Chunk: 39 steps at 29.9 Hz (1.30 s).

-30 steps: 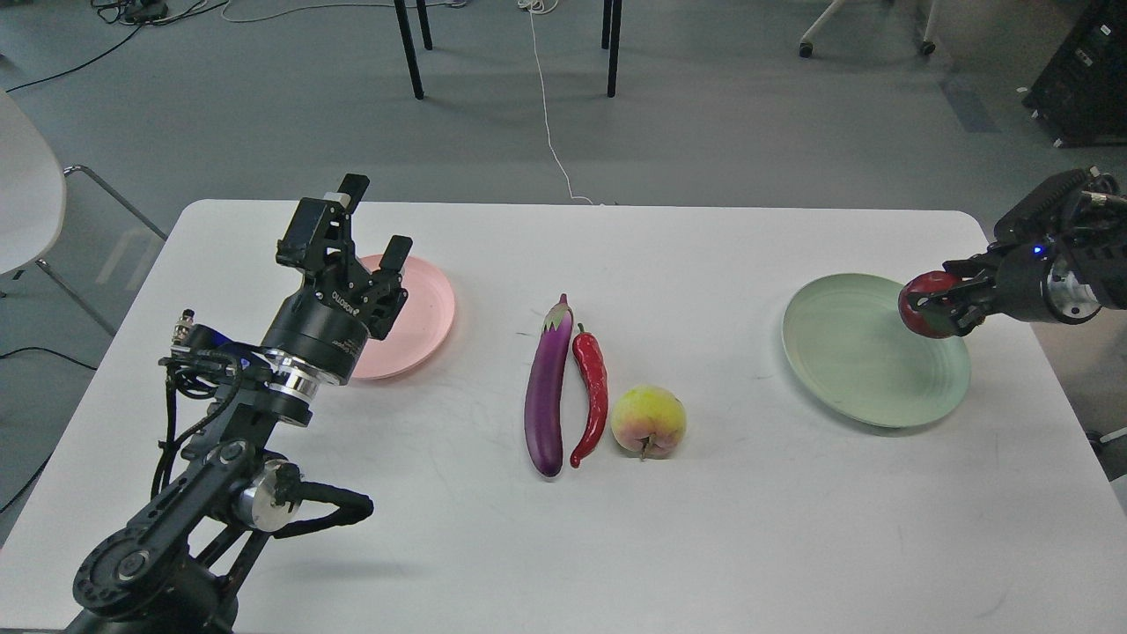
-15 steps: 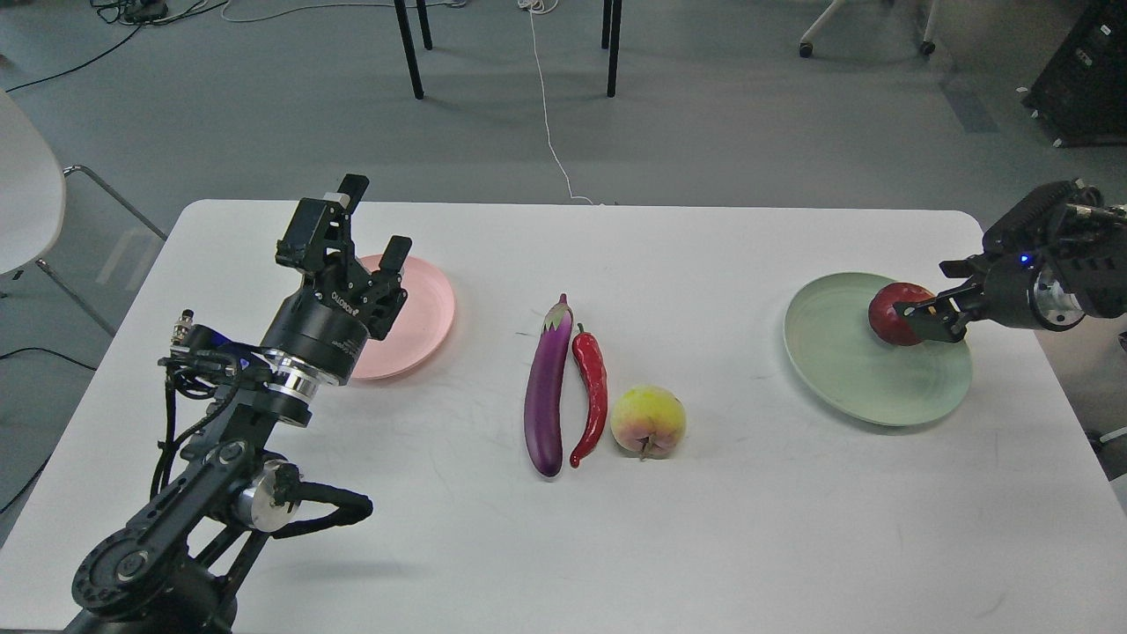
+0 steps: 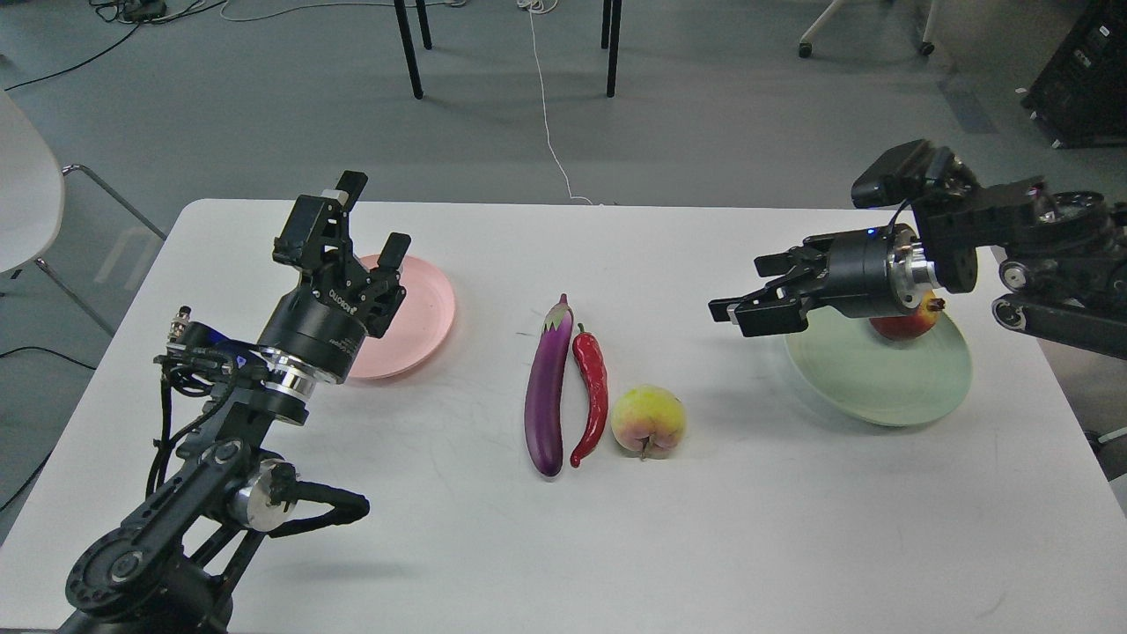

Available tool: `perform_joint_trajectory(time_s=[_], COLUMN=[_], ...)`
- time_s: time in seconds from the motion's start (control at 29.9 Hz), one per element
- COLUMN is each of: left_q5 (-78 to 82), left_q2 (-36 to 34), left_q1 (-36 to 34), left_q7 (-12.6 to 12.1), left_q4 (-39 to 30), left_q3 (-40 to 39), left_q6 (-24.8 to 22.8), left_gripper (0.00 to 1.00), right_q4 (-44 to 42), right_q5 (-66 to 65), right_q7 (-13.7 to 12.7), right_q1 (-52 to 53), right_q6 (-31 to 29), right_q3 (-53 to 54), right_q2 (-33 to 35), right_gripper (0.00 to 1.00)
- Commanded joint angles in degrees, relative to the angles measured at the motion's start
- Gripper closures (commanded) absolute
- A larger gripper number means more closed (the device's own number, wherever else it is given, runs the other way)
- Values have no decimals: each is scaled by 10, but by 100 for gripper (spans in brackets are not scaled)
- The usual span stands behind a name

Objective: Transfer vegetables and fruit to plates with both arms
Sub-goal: 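Reach the right gripper down to the yellow-red peach and grasp it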

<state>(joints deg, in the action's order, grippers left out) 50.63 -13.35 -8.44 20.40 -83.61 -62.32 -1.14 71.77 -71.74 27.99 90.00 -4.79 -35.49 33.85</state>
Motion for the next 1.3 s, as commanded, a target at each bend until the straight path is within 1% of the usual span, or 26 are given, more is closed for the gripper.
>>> perform_joint_trajectory(time_s=[0.0, 0.1, 0.2, 0.33, 0.57, 0.77, 0.94, 1.04, 1.1, 1.17, 1.2, 1.24, 1.27], left_q5=[0, 0, 3, 3, 3, 3, 3, 3, 3, 3, 3, 3, 3], left_q2=[-4, -4, -3, -4, -4, -8, -11, -11, -12, -12, -13, -14, -14], left_q1=[3, 4, 4, 4, 4, 4, 4, 4, 4, 4, 4, 4, 4], left_q7=[0, 0, 0, 0, 0, 0, 0, 0, 0, 0, 0, 0, -1], left_q4=[-2, -3, -5, -7, -7, -7, -7, -7, -7, -7, -7, -7, -7], left_q3=[-1, -1, 1, 0, 0, -1, -3, -3, -3, -3, -3, -3, -3], left_q6=[1, 1, 1, 1, 1, 1, 1, 1, 1, 1, 1, 1, 1], left_gripper=[1, 1, 1, 1, 1, 1, 1, 1, 1, 1, 1, 1, 1], right_q4=[0, -28, -65, -80, -90, -117, -133, -133, -133, -131, -130, -130, -130], right_q5=[21, 23, 22, 23, 23, 22, 22, 22, 22, 22, 22, 23, 23], right_q7=[0, 0, 0, 0, 0, 0, 0, 0, 0, 0, 0, 0, 0], right_q1=[33, 36, 31, 28, 12, -3, -16, -20, -20, -18, -17, -15, -12], right_q6=[-9, -9, -7, -7, -7, -7, -7, -7, -7, -7, -7, -5, -4], right_q3=[-51, -77, -115, -130, -139, -148, -152, -158, -171, -172, -172, -172, -172], right_q2=[-78, -141, -191, -228, -259, -280, -293, -296, -299, -299, -298, -296, -295], right_gripper=[3, 3, 3, 3, 3, 3, 5, 9, 20, 35, 43, 49, 51])
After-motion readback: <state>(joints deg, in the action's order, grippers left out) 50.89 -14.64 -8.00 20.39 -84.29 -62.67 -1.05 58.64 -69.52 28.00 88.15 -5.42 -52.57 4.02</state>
